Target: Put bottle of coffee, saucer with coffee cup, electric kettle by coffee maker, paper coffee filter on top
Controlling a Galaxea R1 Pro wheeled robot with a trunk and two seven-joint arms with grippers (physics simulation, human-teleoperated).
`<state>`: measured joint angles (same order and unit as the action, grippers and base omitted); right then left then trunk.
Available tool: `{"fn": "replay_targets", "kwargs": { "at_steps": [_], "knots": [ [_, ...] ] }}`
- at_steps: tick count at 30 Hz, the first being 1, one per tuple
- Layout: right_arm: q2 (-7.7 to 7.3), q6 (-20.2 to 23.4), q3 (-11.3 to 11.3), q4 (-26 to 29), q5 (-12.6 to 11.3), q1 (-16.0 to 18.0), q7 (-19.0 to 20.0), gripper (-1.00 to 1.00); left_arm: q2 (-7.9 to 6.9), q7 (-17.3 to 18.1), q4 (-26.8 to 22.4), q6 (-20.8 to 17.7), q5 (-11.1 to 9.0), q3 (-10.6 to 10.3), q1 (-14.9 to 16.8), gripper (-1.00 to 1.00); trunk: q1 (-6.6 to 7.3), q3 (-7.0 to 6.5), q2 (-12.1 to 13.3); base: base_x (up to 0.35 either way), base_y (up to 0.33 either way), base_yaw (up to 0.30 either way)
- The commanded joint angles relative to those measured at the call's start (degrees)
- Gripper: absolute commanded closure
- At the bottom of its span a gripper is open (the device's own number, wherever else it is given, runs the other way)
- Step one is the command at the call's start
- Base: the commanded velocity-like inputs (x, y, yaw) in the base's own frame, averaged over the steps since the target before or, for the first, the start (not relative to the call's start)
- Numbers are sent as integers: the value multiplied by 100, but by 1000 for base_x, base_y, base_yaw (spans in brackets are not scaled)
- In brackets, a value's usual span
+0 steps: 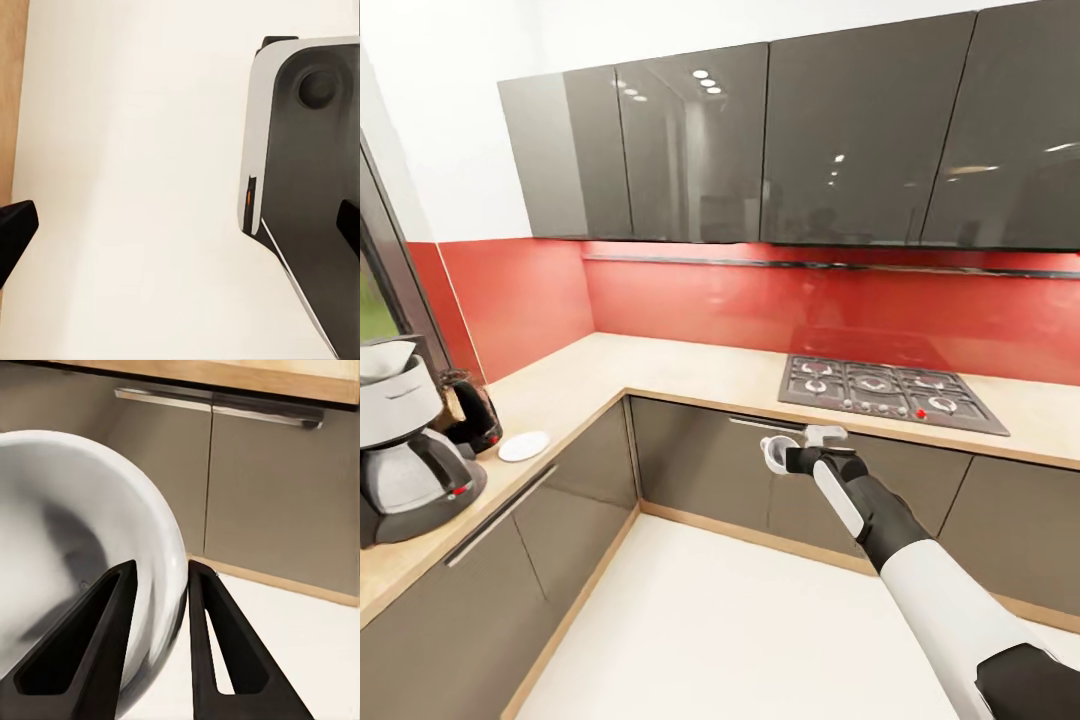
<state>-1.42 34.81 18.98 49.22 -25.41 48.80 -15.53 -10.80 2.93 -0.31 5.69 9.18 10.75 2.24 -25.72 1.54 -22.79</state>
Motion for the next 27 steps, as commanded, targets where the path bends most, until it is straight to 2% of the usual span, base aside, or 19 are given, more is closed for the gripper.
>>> {"fn": "replay_targets", "kwargs": {
  "at_steps": [1,8,23,27],
  "knots": [
    [-8,8,26,8,-70,7,-37,100,-1,15,5,20,58,50,5,-100,-7,13,-13,294,-141,0],
    [-8,8,26,9,-70,7,-37,100,-1,15,5,20,56,50,5,-100,-7,13,-13,294,-141,57],
    [-8,8,34,9,-72,9,-37,100,7,15,5,21,58,43,5,-100,-7,13,-13,294,-142,253],
    [-8,8,28,9,-74,9,-34,100,22,15,5,25,58,42,5,-100,-7,13,-13,294,-142,78]
  ]
}}
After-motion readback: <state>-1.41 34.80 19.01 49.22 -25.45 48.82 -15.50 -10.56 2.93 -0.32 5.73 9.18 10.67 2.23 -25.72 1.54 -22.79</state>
